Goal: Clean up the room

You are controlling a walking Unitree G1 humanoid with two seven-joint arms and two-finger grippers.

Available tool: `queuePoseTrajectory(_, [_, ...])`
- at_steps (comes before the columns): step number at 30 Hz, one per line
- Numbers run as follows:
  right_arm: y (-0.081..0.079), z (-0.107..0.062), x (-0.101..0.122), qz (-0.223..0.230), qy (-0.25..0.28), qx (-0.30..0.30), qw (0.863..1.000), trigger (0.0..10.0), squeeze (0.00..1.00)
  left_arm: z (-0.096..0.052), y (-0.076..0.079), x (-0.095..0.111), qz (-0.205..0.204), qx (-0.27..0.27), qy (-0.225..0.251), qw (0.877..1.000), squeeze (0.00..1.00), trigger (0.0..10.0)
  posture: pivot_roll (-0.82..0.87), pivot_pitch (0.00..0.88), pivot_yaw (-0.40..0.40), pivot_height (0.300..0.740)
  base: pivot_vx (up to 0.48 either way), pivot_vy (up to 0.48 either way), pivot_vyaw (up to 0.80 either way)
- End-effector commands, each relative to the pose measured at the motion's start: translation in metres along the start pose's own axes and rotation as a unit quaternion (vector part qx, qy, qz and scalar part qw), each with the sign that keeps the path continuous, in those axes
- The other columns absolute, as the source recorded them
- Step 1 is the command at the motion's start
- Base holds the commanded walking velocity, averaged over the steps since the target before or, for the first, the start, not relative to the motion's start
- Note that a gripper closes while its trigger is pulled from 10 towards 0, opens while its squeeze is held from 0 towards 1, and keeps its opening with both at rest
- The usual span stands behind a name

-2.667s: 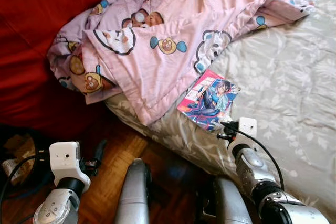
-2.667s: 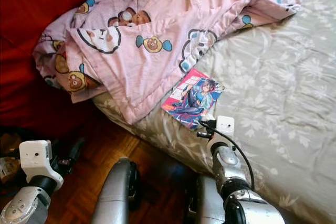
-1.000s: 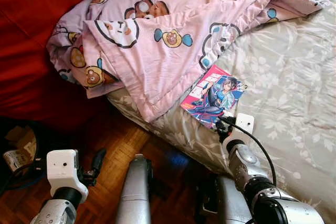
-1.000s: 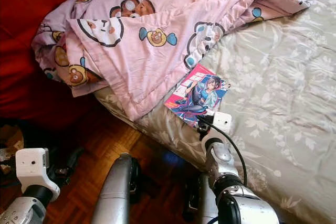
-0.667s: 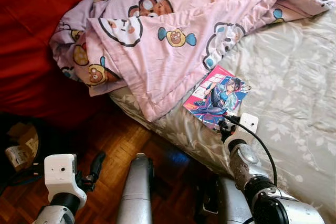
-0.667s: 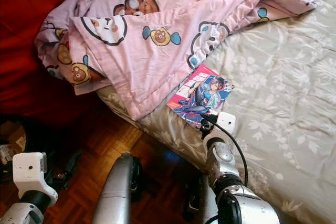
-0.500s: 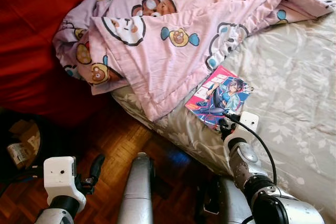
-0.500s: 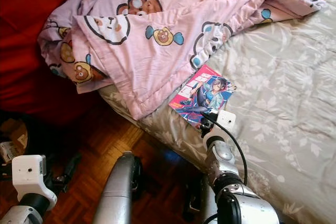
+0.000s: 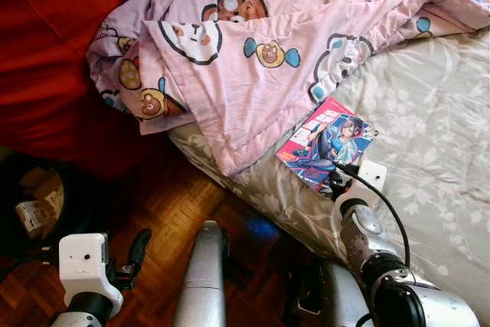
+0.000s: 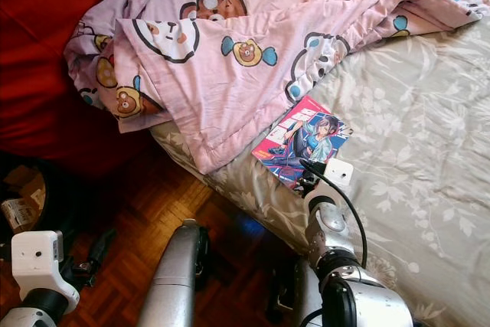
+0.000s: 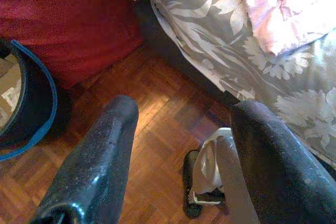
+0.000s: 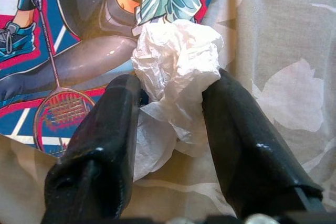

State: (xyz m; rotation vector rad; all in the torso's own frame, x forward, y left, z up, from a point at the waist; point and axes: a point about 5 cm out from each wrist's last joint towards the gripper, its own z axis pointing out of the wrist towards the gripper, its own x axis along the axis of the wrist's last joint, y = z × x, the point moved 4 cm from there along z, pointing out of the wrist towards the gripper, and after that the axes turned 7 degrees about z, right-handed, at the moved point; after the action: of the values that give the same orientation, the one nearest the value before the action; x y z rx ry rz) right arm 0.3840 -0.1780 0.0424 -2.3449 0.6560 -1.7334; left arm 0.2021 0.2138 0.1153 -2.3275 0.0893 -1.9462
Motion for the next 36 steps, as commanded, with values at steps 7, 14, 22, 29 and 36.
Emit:
queuePoseTrajectory(7, [0.010, -0.008, -0.028, -0.007, -0.043, -0.015, 0.999, 10.0, 0.00, -0.013, -0.001, -0.010, 0.003, 0.002, -0.032, 0.999, 0.00, 10.0, 0.39, 0.632, 0.102, 0.655, 0.000, 0.000, 0.00])
queuePoseTrajectory(14, [0.016, -0.009, -0.031, -0.011, -0.046, -0.026, 0.999, 0.0, 0.00, -0.023, 0.000, -0.011, 0.005, 0.002, -0.042, 0.999, 0.00, 10.0, 0.40, 0.652, 0.109, 0.655, 0.000, 0.000, 0.00])
queuePoseTrajectory(22, [0.030, -0.011, -0.029, -0.018, -0.039, -0.055, 0.998, 0.0, 0.00, -0.026, 0.001, -0.011, 0.002, 0.003, -0.046, 0.999, 0.00, 10.0, 0.40, 0.658, 0.109, 0.655, 0.000, 0.000, 0.00])
queuePoseTrajectory(29, [0.036, -0.012, -0.030, -0.020, -0.040, -0.065, 0.997, 0.0, 0.00, -0.027, 0.002, -0.012, 0.001, 0.004, -0.048, 0.999, 0.00, 10.0, 0.40, 0.651, 0.106, 0.655, 0.000, 0.000, 0.00])
queuePoseTrajectory(36, [0.034, -0.011, -0.027, -0.022, -0.035, -0.056, 0.998, 0.0, 0.00, -0.022, 0.002, -0.012, 0.000, 0.006, -0.045, 0.999, 0.00, 10.0, 0.39, 0.630, 0.094, 0.655, 0.000, 0.000, 0.00])
